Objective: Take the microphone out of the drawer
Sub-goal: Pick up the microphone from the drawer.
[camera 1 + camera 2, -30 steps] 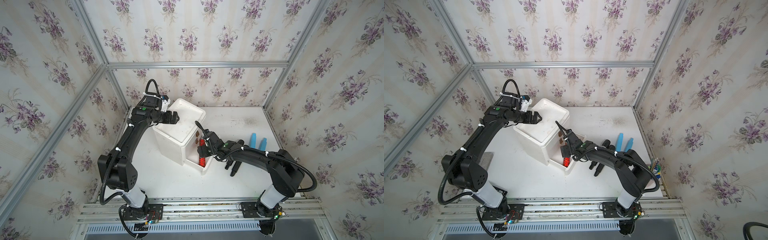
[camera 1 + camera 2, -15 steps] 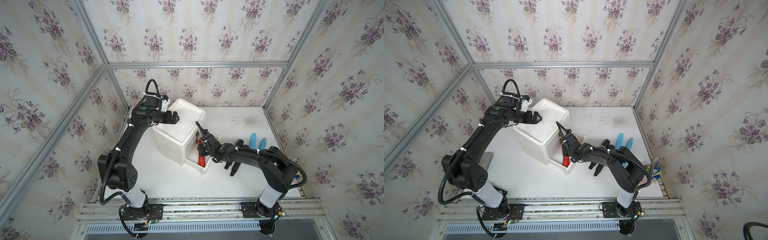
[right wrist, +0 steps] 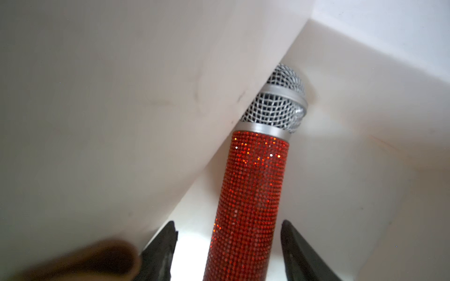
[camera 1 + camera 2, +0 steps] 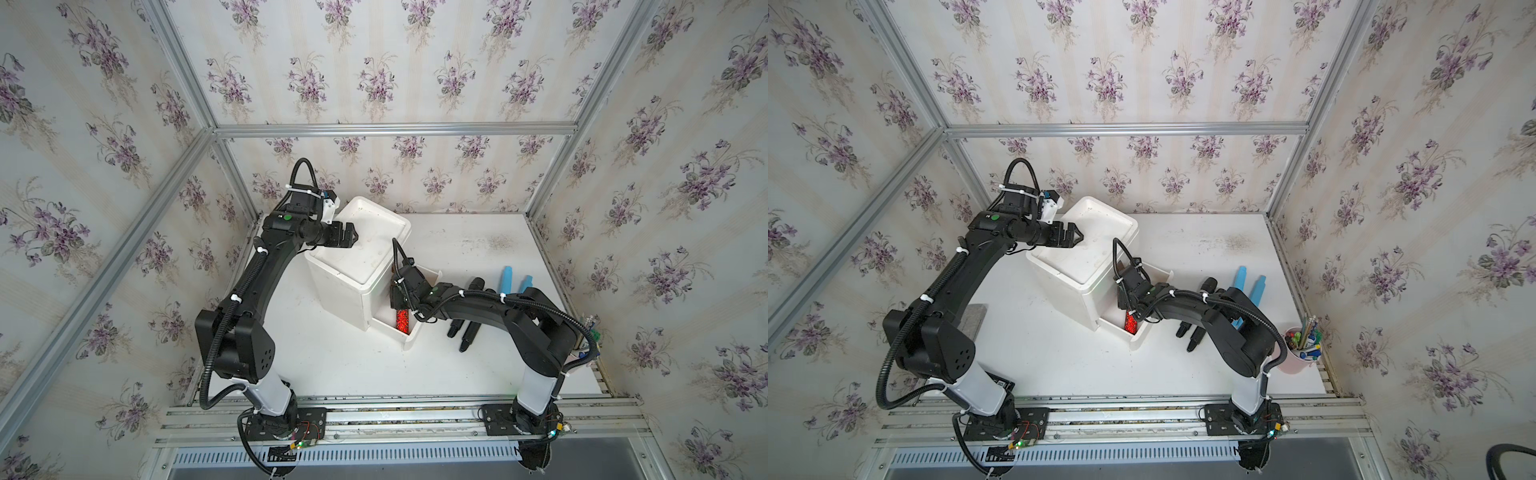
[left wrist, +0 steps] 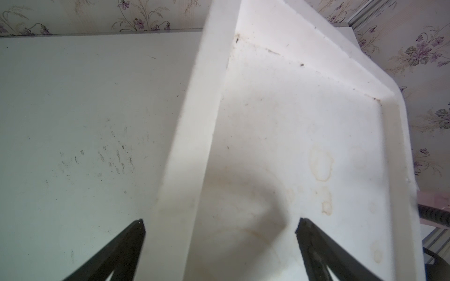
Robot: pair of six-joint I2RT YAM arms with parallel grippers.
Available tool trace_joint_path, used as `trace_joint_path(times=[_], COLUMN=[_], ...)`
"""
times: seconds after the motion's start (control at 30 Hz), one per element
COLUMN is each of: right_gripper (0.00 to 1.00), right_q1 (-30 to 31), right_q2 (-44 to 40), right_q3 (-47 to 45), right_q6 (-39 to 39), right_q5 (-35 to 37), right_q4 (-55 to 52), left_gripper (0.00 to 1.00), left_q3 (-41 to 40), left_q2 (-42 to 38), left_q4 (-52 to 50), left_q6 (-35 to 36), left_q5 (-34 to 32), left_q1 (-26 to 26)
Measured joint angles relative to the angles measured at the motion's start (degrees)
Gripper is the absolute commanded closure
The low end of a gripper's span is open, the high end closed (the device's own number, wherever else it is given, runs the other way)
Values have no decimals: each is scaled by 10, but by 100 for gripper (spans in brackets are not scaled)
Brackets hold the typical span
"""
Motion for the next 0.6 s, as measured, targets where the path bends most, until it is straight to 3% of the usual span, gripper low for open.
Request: trace_joint_path(times=[0.27,0.6], right_gripper=[35,58], right_q1=[0,-1], right_q2=[45,44], right_q3=[35,23], right_q6=[10,20], right_q5=[23,14], right_q4=[-34,-16], left_gripper=[1,1], left_q3=[0,0], left_q2=[0,0], left_q4=[2,-1], left_q6=[0,0], left_q5=[-3,0], left_q1=[1,1])
